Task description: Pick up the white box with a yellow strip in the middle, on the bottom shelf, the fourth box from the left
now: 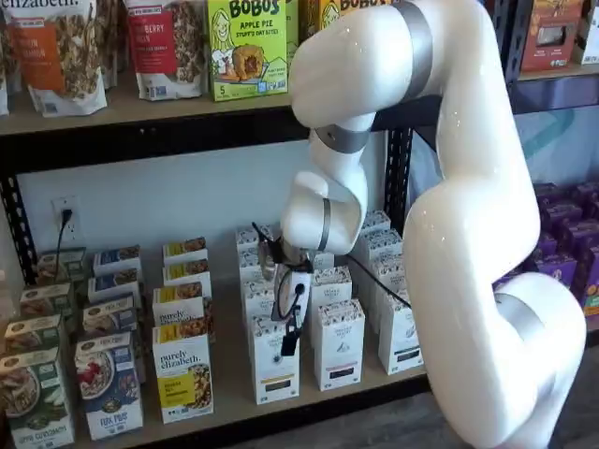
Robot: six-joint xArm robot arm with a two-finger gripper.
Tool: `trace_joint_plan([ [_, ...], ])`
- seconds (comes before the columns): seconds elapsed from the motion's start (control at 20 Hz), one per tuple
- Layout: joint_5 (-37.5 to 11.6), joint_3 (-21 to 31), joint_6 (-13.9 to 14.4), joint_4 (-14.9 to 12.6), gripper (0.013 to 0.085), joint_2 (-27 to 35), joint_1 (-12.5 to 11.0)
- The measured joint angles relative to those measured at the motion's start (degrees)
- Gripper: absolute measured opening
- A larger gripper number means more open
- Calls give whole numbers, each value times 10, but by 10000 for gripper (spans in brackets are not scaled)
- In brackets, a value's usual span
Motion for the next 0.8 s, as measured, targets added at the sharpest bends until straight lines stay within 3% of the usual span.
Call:
trace_joint_plan([
  [0.15,-9,5,28,-35,850,0,-3],
  [0.25,-14,7,28,-38,850,1,-6],
  [0.8,-83,-3,-76,82,850,30,8],
])
